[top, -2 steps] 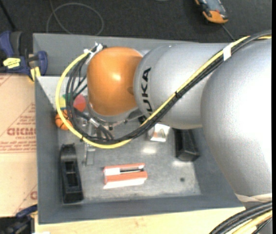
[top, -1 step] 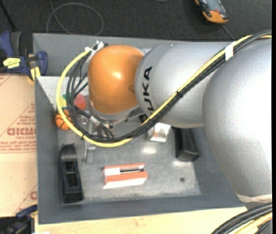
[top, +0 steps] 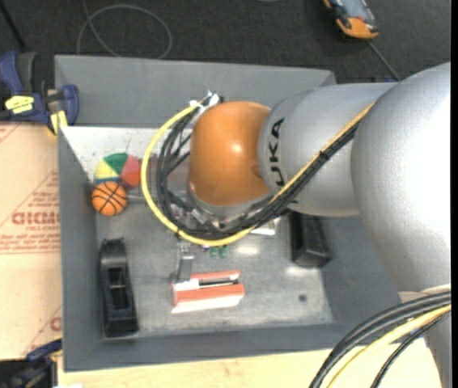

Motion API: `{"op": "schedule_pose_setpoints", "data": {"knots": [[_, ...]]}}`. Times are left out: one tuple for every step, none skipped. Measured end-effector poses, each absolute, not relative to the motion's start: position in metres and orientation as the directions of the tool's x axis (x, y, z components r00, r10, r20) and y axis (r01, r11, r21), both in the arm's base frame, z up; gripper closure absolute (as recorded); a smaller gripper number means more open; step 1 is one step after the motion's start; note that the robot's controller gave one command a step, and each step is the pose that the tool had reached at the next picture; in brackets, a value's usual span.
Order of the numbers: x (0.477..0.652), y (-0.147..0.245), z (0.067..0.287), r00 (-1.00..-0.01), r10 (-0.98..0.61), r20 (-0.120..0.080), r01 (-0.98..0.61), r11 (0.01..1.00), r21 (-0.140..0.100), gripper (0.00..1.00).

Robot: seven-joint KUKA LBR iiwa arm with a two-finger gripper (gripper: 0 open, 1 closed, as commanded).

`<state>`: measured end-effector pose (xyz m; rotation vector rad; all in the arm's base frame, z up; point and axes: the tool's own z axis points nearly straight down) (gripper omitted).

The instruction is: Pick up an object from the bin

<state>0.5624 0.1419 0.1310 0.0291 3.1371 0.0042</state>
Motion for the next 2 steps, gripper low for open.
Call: {"op": "schedule_pose_setpoints", "data": {"knots": [[0.504,0.105,0.140,-1.000,0.002,0.002,0.002,1.000,-0.002,0.00],[0.503,0.095,0.129,-0.999,-0.032,-0.001,-0.032,0.999,0.000,0.00]]}}
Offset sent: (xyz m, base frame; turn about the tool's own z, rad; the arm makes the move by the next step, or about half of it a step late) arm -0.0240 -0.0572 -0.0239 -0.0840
